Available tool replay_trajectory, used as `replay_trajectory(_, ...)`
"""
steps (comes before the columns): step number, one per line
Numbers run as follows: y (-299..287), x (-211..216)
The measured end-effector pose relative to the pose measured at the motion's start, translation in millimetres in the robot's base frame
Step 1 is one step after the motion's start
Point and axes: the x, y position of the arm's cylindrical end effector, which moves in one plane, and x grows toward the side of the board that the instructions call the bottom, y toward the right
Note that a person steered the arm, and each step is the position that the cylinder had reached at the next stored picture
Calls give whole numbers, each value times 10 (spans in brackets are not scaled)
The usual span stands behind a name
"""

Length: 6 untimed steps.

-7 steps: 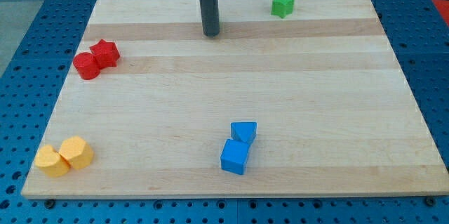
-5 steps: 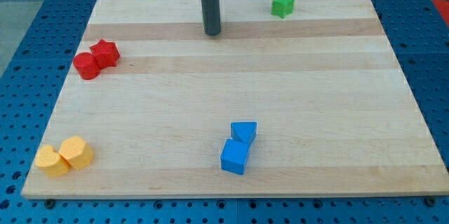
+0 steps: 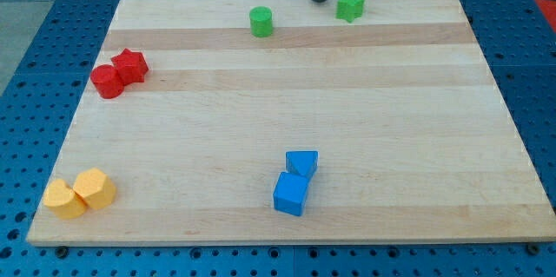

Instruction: Push the green star towards down and right

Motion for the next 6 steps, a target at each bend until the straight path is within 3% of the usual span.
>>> replay_trajectory(1,440,11)
replay_trajectory(3,547,117)
replay_trajectory(4,546,395)
replay_trajectory(6,538,14)
